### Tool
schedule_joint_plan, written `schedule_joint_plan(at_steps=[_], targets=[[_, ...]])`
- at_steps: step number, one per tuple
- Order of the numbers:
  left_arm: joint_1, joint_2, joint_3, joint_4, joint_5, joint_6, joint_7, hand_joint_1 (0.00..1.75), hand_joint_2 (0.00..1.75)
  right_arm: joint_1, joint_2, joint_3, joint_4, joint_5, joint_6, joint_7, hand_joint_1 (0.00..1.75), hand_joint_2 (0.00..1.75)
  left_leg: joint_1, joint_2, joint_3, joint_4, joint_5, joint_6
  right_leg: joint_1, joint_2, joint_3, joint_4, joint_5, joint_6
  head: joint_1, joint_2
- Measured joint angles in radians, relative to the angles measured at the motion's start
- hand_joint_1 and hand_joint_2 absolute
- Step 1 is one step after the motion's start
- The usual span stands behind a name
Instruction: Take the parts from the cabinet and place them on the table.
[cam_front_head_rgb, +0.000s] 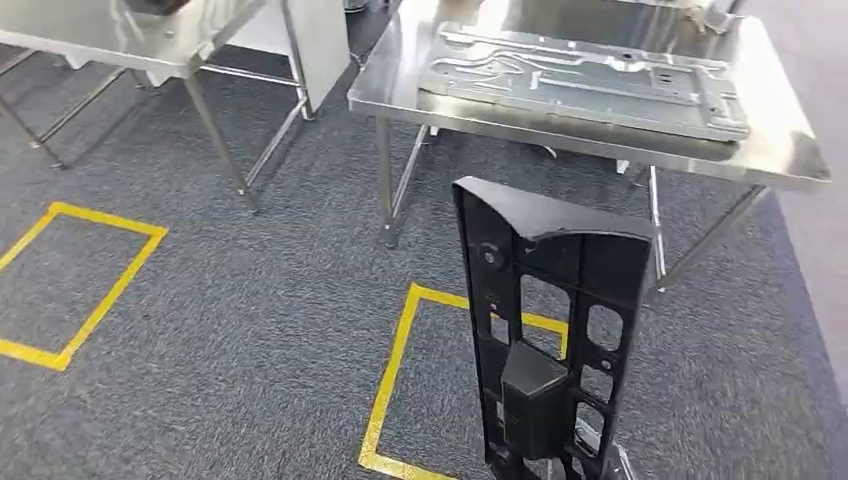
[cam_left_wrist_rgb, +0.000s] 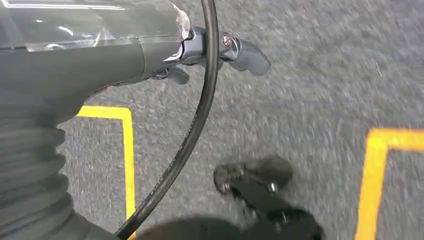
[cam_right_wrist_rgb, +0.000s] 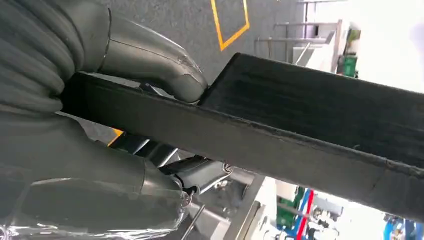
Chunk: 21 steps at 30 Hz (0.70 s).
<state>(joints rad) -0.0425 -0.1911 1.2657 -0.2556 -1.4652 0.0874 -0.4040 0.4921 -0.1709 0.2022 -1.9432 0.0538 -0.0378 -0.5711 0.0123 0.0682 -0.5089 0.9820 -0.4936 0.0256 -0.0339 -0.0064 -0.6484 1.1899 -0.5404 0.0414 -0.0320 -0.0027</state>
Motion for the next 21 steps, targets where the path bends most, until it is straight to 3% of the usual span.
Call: schedule_joint_plan(at_steps=[1,2,3,6,7,8,9,10,12,13,14,16,17,18,21], targets=[[0.0,-0.001,0.0,0.0,0.0,0.0,0.0,0.0,1.75,0.0,0.0,0.0,0.0,0.0,0.0,0.0,1.75,1.75,0.001,0.012,0.005,0.004,-0.006,-0.006,-0.001,-0.022,0.058,-0.105,0.047,0.0,0.0,0.0],[-0.001,0.0,0.0,0.0,0.0,0.0,0.0,0.0,1.75,-0.001,0.0,0.0,0.0,0.0,0.0,0.0,1.75,1.75,-0.003,0.02,0.01,0.008,-0.012,-0.014,0.001,-0.073,0.094,-0.174,0.056,-0.002,0.0,0.0],[0.0,-0.001,0.0,0.0,0.0,0.0,0.0,0.0,1.75,-0.004,0.0,0.0,0.0,0.0,0.0,0.001,1.75,1.75,-0.009,0.026,0.008,0.014,-0.02,-0.023,0.009,-0.066,0.094,-0.179,0.053,-0.01,0.0,0.0],[-0.005,-0.001,0.0,0.0,0.0,0.001,0.0,0.0,1.75,0.0,0.0,0.0,0.0,0.0,-0.001,0.001,1.75,1.75,-0.007,0.053,0.025,0.01,-0.025,-0.038,0.016,-0.033,0.086,-0.174,0.049,-0.027,0.0,0.0],[-0.007,-0.001,0.0,0.0,0.0,0.001,0.0,0.0,1.75,0.002,0.0,0.0,-0.001,0.001,-0.002,0.001,1.75,1.75,-0.005,0.06,0.024,0.012,-0.033,-0.045,0.009,-0.019,0.09,-0.179,0.054,-0.036,0.0,0.0],[-0.007,-0.001,0.0,0.0,0.0,0.001,0.0,0.0,1.75,0.004,0.0,0.0,-0.001,0.007,-0.005,0.001,1.75,1.75,0.001,0.013,0.019,0.034,-0.054,-0.054,0.007,-0.015,0.09,-0.181,0.057,-0.041,0.0,0.0],[-0.006,-0.001,0.0,0.0,0.001,0.002,0.0,0.0,1.75,0.002,0.0,0.0,-0.001,0.016,-0.011,0.002,1.75,1.75,0.001,-0.03,-0.006,0.091,-0.09,-0.056,0.006,-0.009,0.088,-0.181,0.057,-0.049,0.0,0.0],[-0.005,-0.001,0.0,0.0,0.001,0.003,0.001,0.0,1.75,0.001,-0.002,0.0,-0.001,0.026,-0.02,0.004,1.75,1.75,0.001,-0.05,-0.045,0.176,-0.131,-0.057,0.009,-0.004,0.088,-0.181,0.056,-0.053,0.0,0.0],[-0.001,-0.001,0.0,0.0,0.001,0.004,0.003,0.0,1.75,0.002,-0.001,0.0,-0.001,0.034,-0.026,0.005,1.75,1.75,0.001,-0.06,-0.119,0.32,-0.176,-0.057,0.015,0.013,0.09,-0.18,0.054,-0.057,0.0,0.0],[0.001,-0.001,0.0,0.0,0.002,0.004,0.003,0.0,1.75,0.003,-0.001,0.0,0.0,0.034,-0.027,0.006,1.75,1.75,0.0,-0.06,-0.135,0.339,-0.169,-0.055,0.017,0.02,0.092,-0.179,0.052,-0.058,0.0,0.0],[0.001,-0.001,0.0,0.0,0.002,0.005,0.005,0.0,1.75,0.003,-0.001,0.0,0.0,0.034,-0.027,0.006,1.75,1.75,0.0,-0.06,-0.132,0.317,-0.143,-0.052,0.019,0.025,0.094,-0.178,0.051,-0.06,0.0,0.0],[0.001,-0.001,0.0,0.0,0.002,0.005,0.005,0.0,1.75,0.003,-0.001,0.0,0.0,0.035,-0.027,0.006,1.75,1.75,-0.001,-0.061,-0.069,0.154,-0.034,-0.04,0.021,0.037,0.103,-0.175,0.044,-0.057,0.0,0.0],[0.001,0.0,0.0,0.0,0.002,0.005,0.005,0.0,1.75,0.003,-0.001,0.0,-0.001,0.035,-0.027,0.006,1.75,1.75,-0.002,-0.063,-0.038,0.074,0.004,-0.032,0.021,0.039,0.107,-0.174,0.04,-0.055,0.0,0.0],[-0.001,0.001,0.0,0.0,0.002,0.005,0.005,0.0,1.75,0.004,-0.001,0.0,-0.001,0.036,-0.027,0.006,1.75,1.75,-0.009,-0.065,-0.029,0.058,-0.014,-0.028,0.027,0.04,0.106,-0.172,0.037,-0.05,0.0,0.0],[-0.002,0.001,0.0,0.0,0.002,0.005,0.006,0.0,1.75,0.005,-0.001,0.0,-0.001,0.036,-0.03,0.007,1.75,1.75,-0.013,-0.065,-0.029,0.046,-0.011,-0.017,0.021,0.043,0.1,-0.174,0.041,-0.034,0.0,0.0]])
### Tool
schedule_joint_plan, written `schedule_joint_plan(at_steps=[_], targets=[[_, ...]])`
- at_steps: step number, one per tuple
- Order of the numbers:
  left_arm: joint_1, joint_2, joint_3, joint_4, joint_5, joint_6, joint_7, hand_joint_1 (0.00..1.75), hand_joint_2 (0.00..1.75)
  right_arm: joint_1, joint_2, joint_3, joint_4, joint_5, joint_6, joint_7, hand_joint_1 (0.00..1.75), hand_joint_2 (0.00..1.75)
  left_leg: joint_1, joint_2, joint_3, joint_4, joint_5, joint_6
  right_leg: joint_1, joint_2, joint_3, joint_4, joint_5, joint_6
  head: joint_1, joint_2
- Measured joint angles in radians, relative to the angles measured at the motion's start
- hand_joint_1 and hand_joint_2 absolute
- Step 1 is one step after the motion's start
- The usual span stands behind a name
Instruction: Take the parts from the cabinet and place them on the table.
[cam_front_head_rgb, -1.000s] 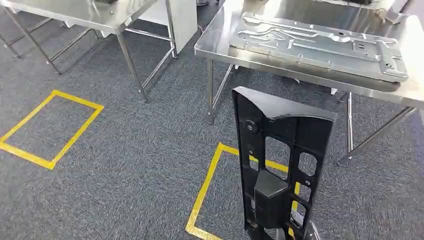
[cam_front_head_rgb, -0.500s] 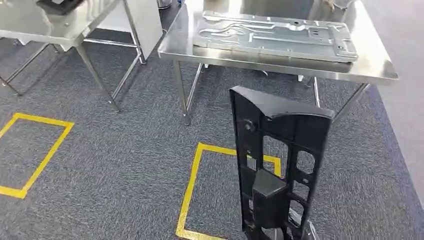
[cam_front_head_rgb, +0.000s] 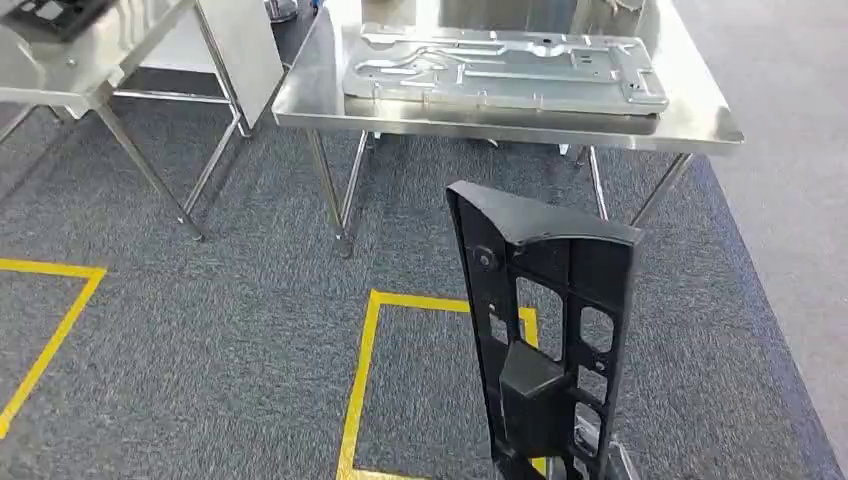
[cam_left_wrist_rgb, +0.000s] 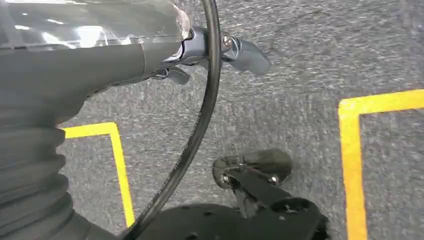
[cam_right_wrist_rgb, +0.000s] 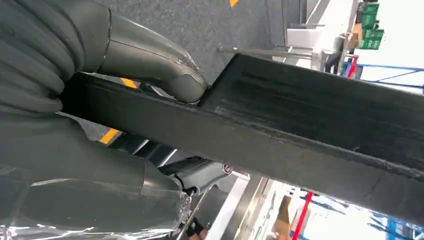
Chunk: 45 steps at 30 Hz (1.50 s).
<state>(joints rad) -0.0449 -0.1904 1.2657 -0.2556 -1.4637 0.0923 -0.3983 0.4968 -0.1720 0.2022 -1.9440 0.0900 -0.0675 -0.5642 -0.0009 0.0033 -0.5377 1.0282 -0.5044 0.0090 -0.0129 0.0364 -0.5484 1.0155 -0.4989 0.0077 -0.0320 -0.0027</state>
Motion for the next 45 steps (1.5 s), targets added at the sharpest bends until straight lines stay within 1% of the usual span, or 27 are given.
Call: schedule_joint_plan(at_steps=[2,3,5,7,9,11,12,16,18,21,22,23,24,26,27,28,31,32,34,36,37,38,39,41,42,43,45], targets=[[0.0,-0.002,0.0,0.0,0.0,0.0,0.0,0.0,1.75,0.0,0.003,0.0,0.0,0.0,-0.002,0.0,1.75,1.75,0.011,0.006,0.007,-0.021,0.013,0.018,-0.001,-0.007,0.002,0.007,-0.009,0.01,0.0,0.0],[0.0,-0.002,0.0,0.0,0.0,0.0,0.0,0.0,1.75,0.001,0.003,0.0,0.0,0.0,-0.003,0.0,1.75,1.75,0.01,0.006,0.008,-0.025,0.015,0.025,0.001,-0.019,-0.01,0.032,-0.03,0.012,0.0,0.0],[0.0,-0.002,0.0,0.0,0.0,0.0,0.0,0.0,1.75,0.0,0.004,0.0,0.0,0.0,-0.003,0.0,1.75,1.75,0.009,0.01,0.005,-0.025,0.015,0.029,-0.004,-0.026,-0.085,0.183,-0.114,0.016,0.0,0.0],[0.001,-0.002,0.0,0.0,0.0,0.0,0.0,0.0,1.75,0.002,0.004,0.0,0.0,0.0,-0.003,0.001,1.75,1.75,0.008,0.013,0.004,-0.024,0.015,0.029,-0.008,-0.027,-0.143,0.298,-0.146,0.021,0.0,0.0],[0.001,-0.002,0.0,0.0,0.0,0.0,0.0,0.0,1.75,0.001,0.004,0.0,0.001,0.0,-0.003,0.001,1.75,1.75,0.009,0.014,0.007,-0.023,0.013,0.026,-0.012,-0.031,-0.114,0.235,-0.085,0.022,0.0,0.0],[0.0,-0.002,0.0,0.0,0.0,0.0,0.0,0.0,1.75,0.001,0.004,0.0,0.001,0.0,-0.003,0.001,1.75,1.75,0.009,0.013,0.014,-0.022,0.009,0.02,-0.014,-0.037,-0.02,0.053,0.004,0.018,0.0,0.0],[0.001,-0.002,0.0,0.0,0.0,0.0,0.0,0.0,1.75,0.0,0.004,0.0,0.001,0.0,-0.003,0.001,1.75,1.75,0.008,0.013,0.014,-0.022,0.007,0.016,-0.013,-0.039,0.001,0.003,0.003,0.015,0.0,0.0],[0.0,-0.002,0.0,0.0,0.0,0.0,0.0,0.0,1.75,0.003,0.004,0.0,0.0,0.0,-0.003,0.002,1.75,1.75,0.003,0.014,0.016,-0.023,0.005,-0.011,-0.001,-0.033,-0.001,-0.004,0.003,0.0,0.0,0.0],[-0.001,-0.002,0.0,0.0,0.0,0.0,0.0,0.0,1.75,0.002,0.004,0.0,0.0,0.0,-0.003,0.002,1.75,1.75,0.008,0.008,0.007,0.007,-0.024,-0.022,-0.01,-0.033,0.005,-0.014,0.009,-0.013,0.0,0.0],[0.0,-0.002,0.0,0.0,0.0,0.0,0.0,0.0,1.75,0.002,0.003,0.0,0.0,0.0,-0.003,0.002,1.75,1.75,0.008,0.006,-0.095,0.235,-0.139,-0.034,-0.007,-0.034,0.003,-0.014,0.007,-0.021,0.0,0.0],[0.001,-0.003,0.0,0.0,0.0,-0.001,0.0,0.0,1.75,0.002,0.002,0.0,0.0,0.0,-0.003,0.002,1.75,1.75,0.008,0.006,-0.12,0.288,-0.15,-0.035,-0.005,-0.033,0.004,-0.013,0.006,-0.022,0.0,0.0],[0.001,-0.003,0.0,0.0,0.001,0.0,0.0,0.0,1.75,0.002,0.002,0.0,0.0,0.0,-0.003,0.002,1.75,1.75,0.008,0.006,-0.123,0.292,-0.138,-0.034,-0.004,-0.032,0.005,-0.013,0.006,-0.023,0.0,0.0],[0.001,-0.003,0.0,0.0,0.0,0.0,0.0,0.0,1.75,0.002,0.002,0.0,0.0,0.0,-0.003,0.002,1.75,1.75,0.008,0.006,-0.104,0.248,-0.1,-0.031,-0.002,-0.03,0.007,-0.011,0.005,-0.024,0.0,0.0],[0.001,-0.002,0.0,0.0,0.0,0.0,0.0,0.0,1.75,0.002,0.002,0.0,0.0,0.0,-0.003,0.002,1.75,1.75,0.007,0.005,-0.021,0.069,-0.002,-0.019,0.0,-0.025,0.015,-0.01,0.001,-0.021,0.0,0.0],[0.002,-0.002,0.0,0.0,0.0,0.0,0.0,0.0,1.75,0.002,0.002,0.0,0.0,0.0,-0.003,0.002,1.75,1.75,0.005,0.005,0.006,0.004,0.007,-0.01,0.0,-0.025,0.015,-0.01,-0.001,-0.019,0.0,0.0],[0.0,0.0,0.0,0.0,0.0,0.0,0.0,0.0,1.75,0.001,0.002,0.0,0.0,0.0,-0.003,0.002,1.75,1.75,0.0,0.006,0.012,-0.018,0.0,-0.007,0.007,-0.024,0.01,-0.003,-0.003,-0.014,0.0,0.0],[0.001,0.0,0.0,0.0,0.0,0.0,0.0,0.0,1.75,0.001,0.003,0.0,0.0,0.0,-0.003,0.002,1.75,1.75,-0.004,0.005,0.007,-0.012,0.002,0.004,0.002,-0.024,0.006,-0.009,0.004,0.0,0.0,0.0],[0.001,-0.002,0.0,0.0,0.0,0.0,0.0,0.0,1.75,0.001,0.004,0.0,-0.001,0.0,-0.003,0.002,1.75,1.75,0.004,0.007,0.011,-0.025,0.01,0.015,0.008,-0.023,0.01,-0.01,0.004,0.007,0.0,0.0],[0.001,-0.003,0.0,0.0,0.0,0.0,0.0,0.0,1.75,0.002,0.006,0.0,-0.001,0.0,-0.003,0.001,1.75,1.75,0.009,0.01,0.012,-0.032,0.018,0.027,0.001,-0.028,-0.02,0.055,-0.05,0.012,0.0,0.0],[0.0,-0.002,0.0,0.0,0.0,0.0,0.0,0.0,1.75,0.002,0.006,-0.001,0.0,0.0,-0.003,0.002,1.75,1.75,0.007,0.011,0.008,-0.032,0.019,0.029,-0.005,-0.03,-0.097,0.217,-0.129,0.019,0.0,0.0],[0.001,-0.002,0.0,0.0,0.0,0.0,0.0,0.0,1.75,0.002,0.006,0.0,0.0,0.0,-0.003,0.002,1.75,1.75,0.006,0.011,0.007,-0.031,0.018,0.03,-0.007,-0.031,-0.131,0.285,-0.149,0.022,0.0,0.0],[0.002,-0.002,0.0,0.0,0.0,0.0,0.0,0.0,1.75,0.003,0.006,0.0,0.001,0.0,-0.003,0.002,1.75,1.75,0.006,0.012,0.008,-0.031,0.018,0.03,-0.009,-0.031,-0.143,0.306,-0.142,0.025,0.0,0.0],[0.002,-0.002,0.0,0.0,0.0,0.0,0.0,0.0,1.75,0.003,0.006,-0.001,0.001,0.0,-0.003,0.002,1.75,1.75,0.006,0.011,0.01,-0.03,0.017,0.029,-0.011,-0.031,-0.131,0.28,-0.114,0.025,0.0,0.0],[0.001,-0.003,0.0,0.0,0.0,0.0,0.0,0.0,1.75,0.003,0.006,-0.001,0.002,0.0,-0.003,0.002,1.75,1.75,0.007,0.01,0.017,-0.03,0.014,0.024,-0.014,-0.034,-0.048,0.109,-0.016,0.023,0.0,0.0],[0.001,-0.003,0.0,0.0,0.0,0.0,0.0,0.0,1.75,0.003,0.006,-0.001,0.002,0.0,-0.003,0.002,1.75,1.75,0.006,0.009,0.019,-0.028,0.011,0.02,-0.014,-0.036,-0.003,0.02,0.016,0.02,0.0,0.0],[0.001,-0.003,0.0,0.0,0.0,0.0,0.0,0.0,1.75,0.0,0.006,0.0,0.002,0.0,-0.003,0.002,1.75,1.75,-0.002,0.009,0.017,-0.021,0.006,0.012,-0.006,-0.036,0.006,-0.007,0.001,0.017,0.0,0.0],[0.0,-0.003,0.0,0.0,0.0,0.0,0.0,0.0,1.75,0.003,0.006,0.0,0.001,0.0,-0.003,0.002,1.75,1.75,-0.001,0.008,0.016,-0.023,0.007,0.003,-0.005,-0.033,0.001,-0.005,0.005,0.009,0.0,0.0]])
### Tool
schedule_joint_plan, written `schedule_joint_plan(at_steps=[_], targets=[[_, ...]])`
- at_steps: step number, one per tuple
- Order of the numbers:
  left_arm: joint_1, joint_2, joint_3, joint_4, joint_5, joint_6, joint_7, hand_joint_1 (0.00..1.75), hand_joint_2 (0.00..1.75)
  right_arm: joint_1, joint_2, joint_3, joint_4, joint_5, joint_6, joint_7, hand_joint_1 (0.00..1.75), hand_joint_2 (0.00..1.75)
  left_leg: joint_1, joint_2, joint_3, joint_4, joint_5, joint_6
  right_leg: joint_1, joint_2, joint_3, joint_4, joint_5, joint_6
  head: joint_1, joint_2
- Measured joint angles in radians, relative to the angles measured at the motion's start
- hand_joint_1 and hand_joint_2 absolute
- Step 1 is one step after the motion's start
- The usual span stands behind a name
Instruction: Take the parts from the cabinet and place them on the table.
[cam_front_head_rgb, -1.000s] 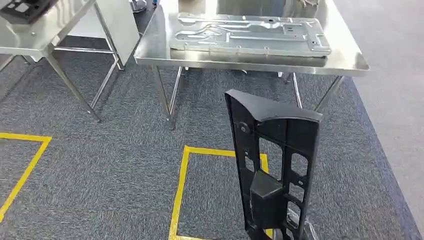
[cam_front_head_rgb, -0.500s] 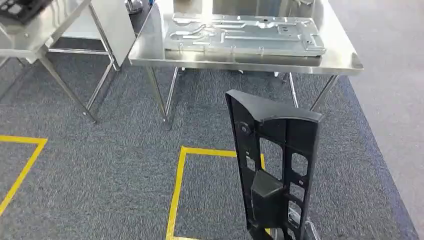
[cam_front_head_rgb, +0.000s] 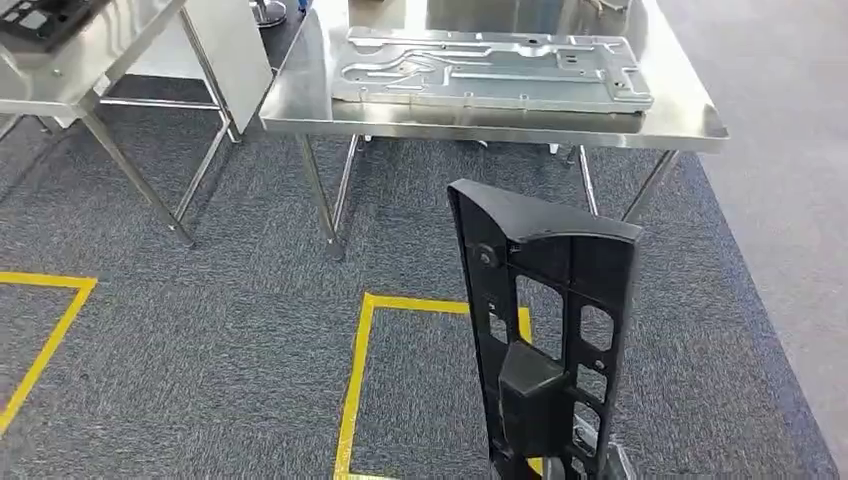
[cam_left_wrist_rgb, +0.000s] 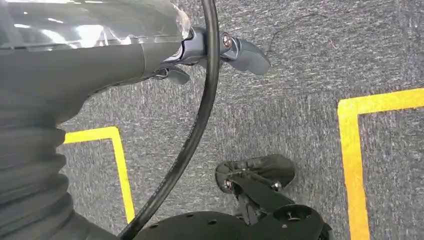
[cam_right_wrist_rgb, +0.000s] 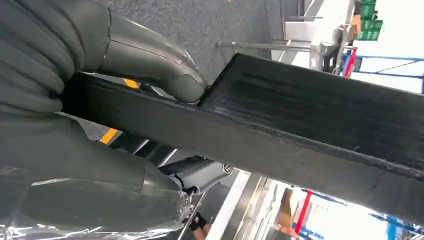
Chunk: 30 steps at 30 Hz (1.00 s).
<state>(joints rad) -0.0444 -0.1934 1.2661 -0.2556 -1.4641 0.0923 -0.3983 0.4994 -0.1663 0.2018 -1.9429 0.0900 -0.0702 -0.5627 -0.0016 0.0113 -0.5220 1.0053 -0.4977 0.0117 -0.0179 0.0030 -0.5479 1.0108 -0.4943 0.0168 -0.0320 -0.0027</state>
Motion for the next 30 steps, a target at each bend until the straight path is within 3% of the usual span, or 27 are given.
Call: schedule_joint_plan(at_steps=[1,3,5,6,7,8,10,12,13,15,16,17,19,20,22,23,24,25,27,28,29,30], targets=[[0.0,0.0,0.0,0.0,0.0,0.0,0.0,0.0,1.75,0.001,0.0,0.0,0.0,0.0,0.0,0.0,1.75,1.75,0.002,0.001,0.002,-0.003,0.001,-0.008,0.004,0.002,-0.001,0.001,0.0,-0.007,0.0,0.0],[0.0,0.001,0.0,0.0,0.0,0.0,0.0,0.0,1.75,0.001,0.0,0.0,0.0,0.0,0.0,0.0,1.75,1.75,0.007,-0.001,-0.002,0.014,-0.015,-0.02,-0.005,0.001,0.003,-0.009,0.007,-0.02,0.0,0.0],[0.0,0.001,0.0,0.0,0.0,0.0,0.0,0.0,1.75,-0.001,0.0,0.0,-0.001,0.0,0.0,0.0,1.75,1.75,0.007,-0.003,-0.046,0.114,-0.081,-0.029,-0.005,0.0,0.002,-0.01,0.007,-0.03,0.0,0.0],[0.0,0.001,0.0,0.0,0.0,0.0,0.0,0.0,1.75,0.0,0.0,0.0,-0.001,0.0,0.0,0.0,1.75,1.75,0.009,-0.003,-0.091,0.213,-0.128,-0.034,-0.003,-0.001,0.001,-0.009,0.007,-0.031,0.0,0.0],[0.0,0.0,0.0,0.0,0.0,0.0,0.0,0.0,1.75,0.0,-0.001,0.0,-0.001,0.0,0.0,0.0,1.75,1.75,0.009,-0.003,-0.123,0.283,-0.154,-0.037,-0.002,-0.001,-0.001,-0.009,0.007,-0.031,0.0,0.0],[0.001,-0.001,0.0,0.0,0.002,0.0,-0.002,0.0,1.75,0.0,-0.001,0.0,-0.001,0.0,0.0,0.0,1.75,1.75,0.009,-0.003,-0.143,0.325,-0.153,-0.037,0.001,0.0,0.0,-0.008,0.007,-0.032,0.0,0.0],[0.001,0.0,0.0,0.0,0.001,0.0,0.0,0.0,1.75,0.0,-0.001,0.0,-0.001,0.0,0.0,0.0,1.75,1.75,0.009,-0.003,-0.103,0.24,-0.086,-0.032,0.003,0.003,0.003,-0.006,0.005,-0.033,0.0,0.0],[0.001,0.001,0.0,0.0,0.0,0.0,0.0,0.0,1.75,0.0,-0.001,0.0,-0.001,0.0,0.0,0.0,1.75,1.75,0.007,-0.003,-0.017,0.059,0.002,-0.018,0.005,0.005,0.009,-0.006,0.003,-0.03,0.0,0.0],[0.0,0.003,0.0,0.0,0.0,0.0,0.0,0.0,1.75,0.0,-0.001,0.0,-0.001,0.0,0.0,0.0,1.75,1.75,0.001,-0.003,0.004,0.015,-0.009,-0.01,0.009,0.004,0.007,-0.005,0.002,-0.027,0.0,0.0],[-0.004,0.003,0.0,0.0,-0.002,-0.001,0.001,0.0,1.75,-0.002,-0.001,0.0,-0.002,0.03,-0.025,0.007,1.75,1.75,-0.004,-0.002,-0.002,-0.005,-0.022,0.002,0.007,0.003,0.0,-0.013,-0.008,-0.011,0.0,0.0],[-0.001,0.003,0.0,0.0,-0.006,-0.008,0.003,0.0,1.75,0.002,-0.001,-0.001,-0.002,0.107,-0.082,0.027,1.75,1.75,-0.001,-0.004,0.001,-0.014,-0.024,0.014,0.006,0.002,0.005,0.008,0.014,-0.001,0.0,0.0],[0.002,0.004,0.0,0.0,-0.009,-0.013,0.007,0.0,1.75,0.003,0.004,-0.005,-0.003,0.178,-0.138,0.047,1.75,1.75,-0.001,-0.006,0.011,-0.017,-0.027,0.023,0.005,0.002,0.004,0.013,0.015,0.004,0.0,0.0],[0.007,0.005,0.0,0.0,-0.014,-0.021,0.01,0.0,1.75,0.005,0.01,-0.021,-0.004,0.237,-0.177,0.069,1.75,1.75,0.001,-0.004,0.029,-0.021,-0.03,0.04,0.0,0.0,-0.013,0.061,-0.009,0.007,0.0,0.0],[0.006,0.006,0.0,0.0,-0.015,-0.021,0.01,0.0,1.75,0.006,0.01,-0.028,-0.011,0.238,-0.185,0.074,1.75,1.75,0.001,-0.003,0.035,-0.02,-0.034,0.045,0.0,0.001,-0.051,0.127,-0.045,0.01,0.0,0.0],[0.006,0.008,0.0,0.0,-0.016,-0.021,0.01,0.0,1.75,0.008,0.01,-0.039,-0.013,0.24,-0.188,0.081,1.75,1.75,0.001,-0.002,0.046,-0.019,-0.042,0.042,-0.003,0.001,-0.145,0.272,-0.104,0.021,0.0,0.0],[0.008,0.009,0.0,0.0,-0.016,-0.021,0.01,0.0,1.75,0.011,0.01,-0.042,-0.013,0.241,-0.189,0.082,1.75,1.75,0.001,-0.002,0.055,-0.019,-0.048,0.039,-0.006,0.0,-0.178,0.312,-0.107,0.023,0.0,0.0],[0.009,0.01,0.0,0.0,-0.017,-0.021,0.01,0.0,1.75,0.014,0.01,-0.043,-0.013,0.244,-0.189,0.082,1.75,1.75,0.003,-0.002,0.065,-0.019,-0.056,0.036,-0.008,0.0,-0.192,0.311,-0.088,0.026,0.0,0.0],[0.011,0.01,0.0,0.0,-0.017,-0.021,0.011,0.0,1.75,0.017,0.01,-0.043,-0.013,0.246,-0.189,0.082,1.75,1.75,0.005,-0.003,0.082,-0.019,-0.068,0.031,-0.011,-0.001,-0.184,0.265,-0.052,0.027,0.0,0.0],[0.011,0.009,0.0,0.0,-0.018,-0.021,0.011,0.0,1.75,0.017,0.01,-0.044,-0.013,0.248,-0.19,0.082,1.75,1.75,0.011,-0.003,0.118,-0.019,-0.094,0.023,-0.014,-0.004,-0.136,0.117,0.034,0.025,0.0,0.0],[0.014,0.01,0.0,0.0,-0.018,-0.021,0.011,0.0,1.75,0.019,0.01,-0.045,-0.013,0.248,-0.19,0.082,1.75,1.75,0.011,-0.002,0.126,-0.02,-0.108,0.017,-0.015,-0.007,-0.126,0.051,0.095,0.025,0.001,0.0],[0.01,0.01,-0.001,0.0,-0.018,-0.021,0.011,0.0,1.75,0.016,0.011,-0.045,-0.01,0.248,-0.191,0.082,1.75,1.75,0.01,-0.001,0.136,-0.021,-0.117,0.006,-0.003,-0.01,-0.137,0.051,0.075,0.023,0.0,0.0],[0.007,0.01,-0.001,0.0,-0.018,-0.021,0.012,0.0,1.75,0.02,0.011,-0.046,-0.013,0.249,-0.191,0.082,1.75,1.75,0.009,-0.001,0.135,-0.036,-0.121,-0.003,0.001,-0.008,-0.132,0.052,0.067,0.008,0.0,0.0]])
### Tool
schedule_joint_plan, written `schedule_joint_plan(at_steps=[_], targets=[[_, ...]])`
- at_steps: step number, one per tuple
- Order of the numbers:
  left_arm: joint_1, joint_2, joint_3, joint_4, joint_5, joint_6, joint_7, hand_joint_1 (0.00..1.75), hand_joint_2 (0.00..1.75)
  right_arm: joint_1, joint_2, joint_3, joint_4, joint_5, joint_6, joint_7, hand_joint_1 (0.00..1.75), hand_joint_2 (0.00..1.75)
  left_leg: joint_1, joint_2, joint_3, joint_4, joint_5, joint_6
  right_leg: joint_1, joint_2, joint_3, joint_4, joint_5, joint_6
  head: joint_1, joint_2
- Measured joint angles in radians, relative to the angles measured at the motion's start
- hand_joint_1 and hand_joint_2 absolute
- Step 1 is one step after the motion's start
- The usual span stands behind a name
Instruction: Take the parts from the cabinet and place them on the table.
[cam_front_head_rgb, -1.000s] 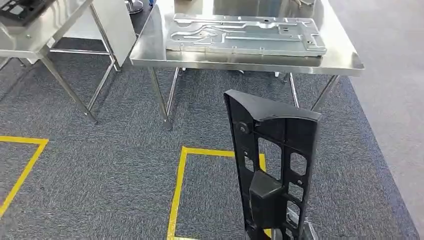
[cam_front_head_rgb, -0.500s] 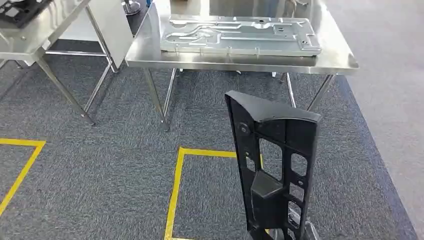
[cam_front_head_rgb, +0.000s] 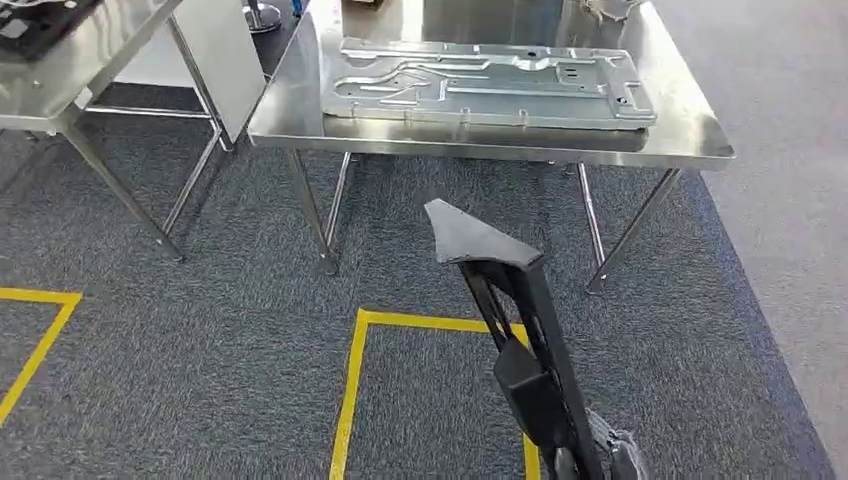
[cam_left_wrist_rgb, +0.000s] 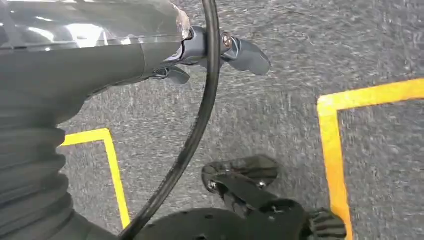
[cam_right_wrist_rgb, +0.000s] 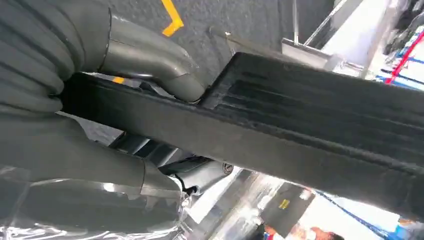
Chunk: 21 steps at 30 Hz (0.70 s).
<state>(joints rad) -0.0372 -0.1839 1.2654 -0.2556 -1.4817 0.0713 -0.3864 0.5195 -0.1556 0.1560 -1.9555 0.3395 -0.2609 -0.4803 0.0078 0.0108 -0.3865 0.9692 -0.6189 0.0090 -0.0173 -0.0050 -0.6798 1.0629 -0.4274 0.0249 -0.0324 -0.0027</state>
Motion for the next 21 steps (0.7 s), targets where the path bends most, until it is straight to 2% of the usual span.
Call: schedule_joint_plan(at_steps=[1,2,3,4,5,6,7,8,9,10,11,12,13,14,15,16,17,18,19,20,21], targets=[[0.0,0.0,0.0,0.0,0.0,0.0,0.0,0.0,1.75,0.008,0.0,-0.002,-0.003,0.0,-0.002,0.0,1.75,1.75,-0.002,0.002,0.029,-0.008,0.002,-0.006,-0.001,0.002,0.008,-0.013,-0.008,-0.01,0.001,0.0],[-0.002,0.0,0.0,0.0,-0.002,0.0,0.0,0.0,1.75,0.008,0.0,-0.002,-0.003,0.0,-0.002,0.0,1.75,1.75,-0.001,0.001,0.031,-0.001,0.018,-0.016,-0.001,0.004,0.022,-0.018,-0.021,-0.019,0.001,0.0],[-0.008,0.0,-0.001,0.0,-0.002,0.0,0.0,0.0,1.75,0.006,0.0,-0.003,-0.005,0.0,-0.003,0.0,1.75,1.75,-0.001,0.0,0.017,0.045,0.04,-0.022,-0.005,0.01,0.055,-0.024,-0.027,-0.028,0.0,0.0],[-0.008,0.0,-0.002,0.0,-0.003,0.0,-0.001,0.0,1.75,0.008,0.0,-0.003,-0.006,0.001,-0.004,0.0,1.75,1.75,0.003,-0.001,-0.02,0.128,0.074,-0.023,-0.007,0.007,0.083,-0.042,-0.042,-0.033,0.0,0.0],[-0.011,0.0,-0.002,0.0,-0.003,0.002,-0.003,0.0,1.75,0.006,0.0,-0.003,-0.006,0.001,-0.007,-0.002,1.75,1.75,0.002,-0.002,-0.073,0.211,0.097,-0.028,-0.007,0.005,0.111,-0.053,-0.053,-0.037,0.0,0.0],[-0.011,0.0,-0.002,0.0,-0.003,0.002,-0.003,0.0,1.75,0.005,0.0,-0.003,-0.006,0.001,-0.006,-0.002,1.75,1.75,0.003,-0.003,-0.133,0.281,0.083,-0.03,-0.006,0.006,0.137,-0.065,-0.068,-0.04,0.0,0.0],[-0.007,0.0,-0.002,0.0,-0.003,0.001,-0.002,0.0,1.75,0.005,0.0,-0.004,-0.006,0.002,-0.007,-0.001,1.75,1.75,0.004,-0.003,-0.184,0.32,0.036,-0.035,-0.005,0.007,0.166,-0.076,-0.082,-0.043,0.0,0.0],[-0.001,0.0,-0.002,0.0,-0.003,0.002,-0.002,0.0,1.75,0.006,0.0,-0.004,-0.006,0.002,-0.007,-0.001,1.75,1.75,0.003,-0.003,-0.223,0.331,-0.019,-0.034,-0.004,0.011,0.193,-0.085,-0.096,-0.043,0.0,0.0],[0.005,0.0,-0.002,0.0,-0.003,0.002,-0.001,0.0,1.75,0.006,0.0,-0.004,-0.006,0.002,-0.007,-0.001,1.75,1.75,0.003,-0.003,-0.255,0.323,-0.081,-0.032,-0.004,0.016,0.223,-0.094,-0.113,-0.043,0.0,0.0],[0.008,0.0,-0.002,0.0,0.0,0.002,-0.002,0.0,1.75,0.007,0.0,-0.004,-0.006,0.002,-0.007,-0.001,1.75,1.75,0.003,-0.003,-0.278,0.299,-0.118,-0.03,-0.003,0.02,0.251,-0.101,-0.129,-0.042,0.0,0.0],[0.007,0.0,-0.002,0.0,0.001,0.002,-0.003,0.0,1.75,0.007,0.0,-0.004,-0.006,0.002,-0.007,-0.001,1.75,1.75,0.002,-0.003,-0.294,0.251,-0.114,-0.027,-0.002,0.022,0.285,-0.108,-0.15,-0.04,0.0,0.0],[0.009,0.0,-0.002,0.0,0.0,0.002,-0.002,0.0,1.75,0.007,0.0,-0.004,-0.006,0.002,-0.007,-0.001,1.75,1.75,0.001,-0.003,-0.302,0.21,-0.071,-0.02,-0.001,0.022,0.307,-0.112,-0.165,-0.039,0.0,0.0],[0.015,0.002,-0.002,0.0,-0.001,0.002,0.0,0.0,1.75,0.008,0.0,-0.004,-0.006,0.002,-0.007,-0.001,1.75,1.75,-0.004,-0.002,-0.319,0.126,0.101,0.0,0.001,0.021,0.333,-0.115,-0.191,-0.038,0.0,0.0],[0.02,0.006,-0.002,0.0,-0.002,0.002,0.0,0.0,1.75,0.007,0.0,-0.004,-0.004,0.002,-0.007,-0.001,1.75,1.75,-0.013,-0.005,-0.318,0.092,0.264,0.006,0.005,0.027,0.354,-0.109,-0.214,-0.031,0.0,0.0],[0.02,0.006,-0.002,0.001,-0.002,0.002,0.0,0.0,1.75,0.008,-0.001,-0.004,-0.003,0.002,-0.007,0.0,1.75,1.75,-0.016,-0.006,-0.309,0.103,0.248,0.001,0.001,0.036,0.369,-0.117,-0.23,-0.022,0.001,0.0],[0.019,0.006,-0.002,0.0,-0.003,0.002,-0.002,0.0,1.75,0.009,-0.001,-0.005,-0.004,0.002,-0.009,0.0,1.75,1.75,-0.024,-0.004,-0.294,0.108,0.232,0.007,-0.005,0.035,0.387,-0.131,-0.24,-0.012,0.0,0.0],[0.016,0.006,-0.002,0.0,-0.003,0.003,-0.002,0.0,1.75,0.008,-0.001,-0.005,-0.006,0.002,-0.01,0.0,1.75,1.75,-0.023,-0.004,-0.283,0.104,0.216,0.017,-0.006,0.034,0.405,-0.126,-0.233,-0.005,0.0,0.0],[0.006,0.006,-0.002,0.0,-0.003,0.004,-0.002,0.0,1.75,0.002,0.003,-0.003,-0.006,0.002,-0.011,0.0,1.75,1.75,-0.024,-0.008,-0.259,0.093,0.205,0.025,-0.005,0.034,0.385,-0.071,-0.192,0.003,0.0,0.0],[0.0,0.005,-0.003,0.0,-0.003,0.006,-0.002,0.0,1.75,-0.001,0.004,-0.005,-0.01,0.003,-0.011,0.002,1.75,1.75,-0.015,-0.011,-0.235,0.072,0.197,0.031,-0.008,0.03,0.338,0.022,-0.149,0.003,0.0,0.0],[-0.005,0.006,-0.003,0.0,-0.003,0.006,-0.002,0.0,1.75,-0.003,0.005,-0.006,-0.01,0.002,-0.013,0.001,1.75,1.75,-0.013,-0.01,-0.209,0.058,0.186,0.033,-0.006,0.02,0.274,0.13,-0.111,-0.001,0.0,0.0],[-0.007,0.006,-0.003,0.0,-0.003,0.009,-0.003,0.0,1.75,-0.002,0.005,-0.008,-0.01,0.002,-0.013,0.001,1.75,1.75,-0.011,-0.01,-0.185,0.043,0.175,0.037,-0.006,0.017,0.214,0.208,-0.113,-0.003,0.0,0.0]])
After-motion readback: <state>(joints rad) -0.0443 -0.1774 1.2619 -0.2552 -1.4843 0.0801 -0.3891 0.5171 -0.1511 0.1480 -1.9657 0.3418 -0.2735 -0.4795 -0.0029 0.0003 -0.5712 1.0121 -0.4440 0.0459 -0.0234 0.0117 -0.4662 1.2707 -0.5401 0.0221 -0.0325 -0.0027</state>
